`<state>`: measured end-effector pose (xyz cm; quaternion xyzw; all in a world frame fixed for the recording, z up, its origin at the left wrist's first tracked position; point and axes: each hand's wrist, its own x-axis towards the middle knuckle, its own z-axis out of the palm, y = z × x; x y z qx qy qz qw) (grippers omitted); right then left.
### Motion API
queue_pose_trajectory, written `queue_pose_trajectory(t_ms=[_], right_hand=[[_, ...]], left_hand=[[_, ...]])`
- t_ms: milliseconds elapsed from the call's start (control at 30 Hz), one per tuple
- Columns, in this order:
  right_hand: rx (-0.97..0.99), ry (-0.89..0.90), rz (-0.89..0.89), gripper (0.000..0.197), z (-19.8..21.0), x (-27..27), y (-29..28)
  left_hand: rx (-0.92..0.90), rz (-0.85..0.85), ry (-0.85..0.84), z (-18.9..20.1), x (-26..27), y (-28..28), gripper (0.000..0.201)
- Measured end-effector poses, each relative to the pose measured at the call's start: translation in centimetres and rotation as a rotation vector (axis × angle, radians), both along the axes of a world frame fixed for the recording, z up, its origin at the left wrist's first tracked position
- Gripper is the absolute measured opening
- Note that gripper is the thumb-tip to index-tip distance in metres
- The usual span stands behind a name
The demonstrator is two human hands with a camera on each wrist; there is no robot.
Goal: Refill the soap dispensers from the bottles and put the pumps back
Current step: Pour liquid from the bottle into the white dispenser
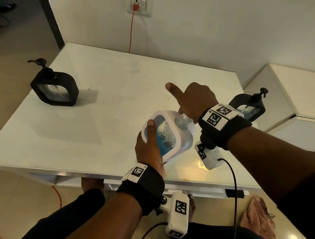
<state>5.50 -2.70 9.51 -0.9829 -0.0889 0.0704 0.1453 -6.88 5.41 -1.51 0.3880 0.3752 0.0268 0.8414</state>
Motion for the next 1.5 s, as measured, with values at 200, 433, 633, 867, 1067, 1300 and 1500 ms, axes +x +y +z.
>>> queue_pose_trajectory(t_ms=[200, 433, 633, 867, 1067, 1300, 1500], right_hand=[[0.051, 0.078, -0.013, 0.098, 0.7, 0.1, 0.0], [0.012, 0.048, 0.009, 0.094, 1.2, -0.2, 0.1], [-0.026, -0.036, 0.033, 0.098, 0.3, 0.0, -0.2], [0.047, 0.114, -0.006, 0.099, 1.2, 0.3, -0.5], [0.016, 0.030, 0.022, 0.100, 0.9, -0.1, -0.2], [-0.034, -0.032, 0.036, 0.092, 0.5, 0.0, -0.1], [0.011, 0.076, 0.036, 0.095, 1.1, 0.5, -0.3]], left_hand=[[0.011, -0.018, -0.015, 0.3, -0.1, 0.1, 0.048], [-0.015, -0.009, -0.023, 0.1, -0.2, 0.0, 0.047], [0.021, -0.012, -0.049, 0.1, 0.0, 0.0, 0.033], [0.070, -0.012, -0.068, -0.2, 0.1, -0.1, 0.049], [0.063, -0.013, -0.068, -0.6, 0.0, 0.0, 0.049], [0.051, -0.016, -0.076, -0.3, 0.0, -0.1, 0.044], [0.109, -0.017, -0.076, -0.3, -0.1, 0.0, 0.056]])
